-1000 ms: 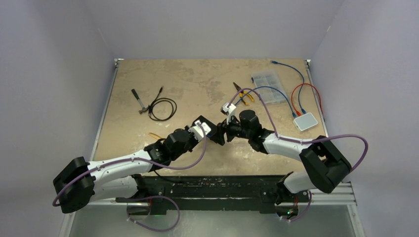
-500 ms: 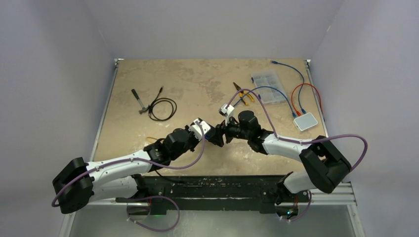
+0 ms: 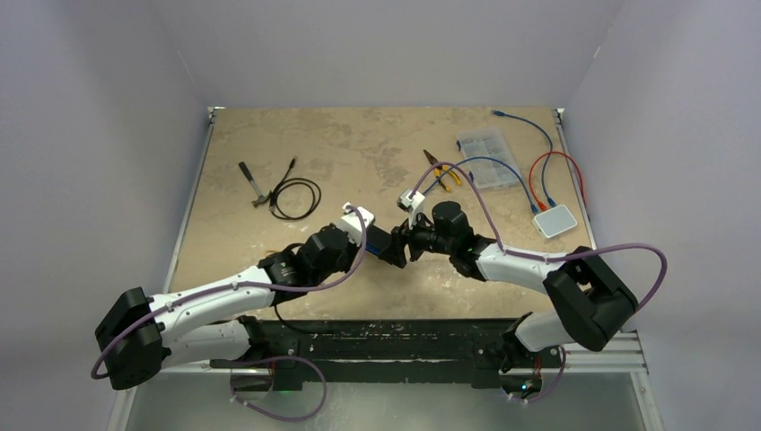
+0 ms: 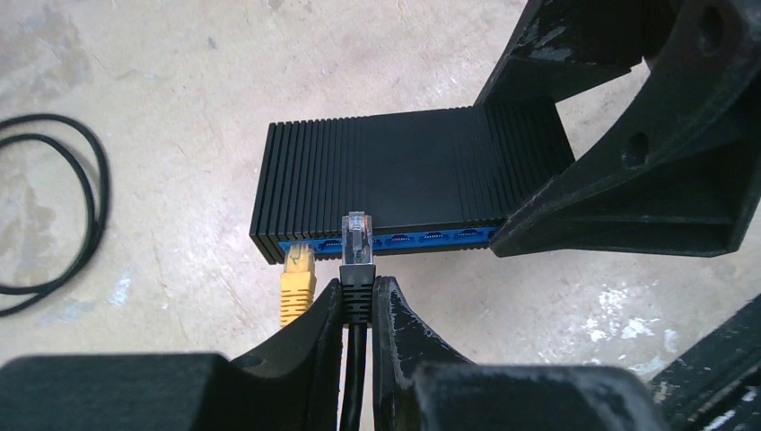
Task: Insert the plug into the switch port
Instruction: Insert the connector into the switch port.
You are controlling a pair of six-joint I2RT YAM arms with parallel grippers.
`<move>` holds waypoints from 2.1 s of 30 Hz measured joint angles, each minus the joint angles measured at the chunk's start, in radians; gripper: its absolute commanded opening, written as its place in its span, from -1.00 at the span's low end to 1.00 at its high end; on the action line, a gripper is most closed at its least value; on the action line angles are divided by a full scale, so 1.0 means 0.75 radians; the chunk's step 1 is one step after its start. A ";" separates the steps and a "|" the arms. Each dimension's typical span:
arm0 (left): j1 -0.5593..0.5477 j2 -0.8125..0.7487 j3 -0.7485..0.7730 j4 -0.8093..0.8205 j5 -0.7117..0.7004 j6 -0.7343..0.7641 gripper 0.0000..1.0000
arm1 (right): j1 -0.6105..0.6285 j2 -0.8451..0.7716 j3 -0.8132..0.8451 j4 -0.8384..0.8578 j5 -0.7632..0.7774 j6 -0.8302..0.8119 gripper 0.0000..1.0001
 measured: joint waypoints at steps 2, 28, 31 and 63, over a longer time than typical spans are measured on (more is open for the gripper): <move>0.022 -0.002 0.007 -0.020 0.029 -0.047 -1.00 | 0.000 0.002 0.000 -0.002 0.000 0.001 -1.00; 0.182 -0.072 -0.010 -0.089 0.342 -0.266 -1.00 | -0.003 -0.005 -0.006 0.033 0.049 0.012 -1.00; 0.182 -0.061 -0.014 -0.073 0.341 -0.266 -1.00 | -0.003 -0.014 -0.014 0.037 0.057 0.010 -1.00; 0.182 -0.062 -0.014 -0.041 0.276 -0.224 -1.00 | -0.003 -0.058 -0.021 0.075 0.066 -0.013 -1.00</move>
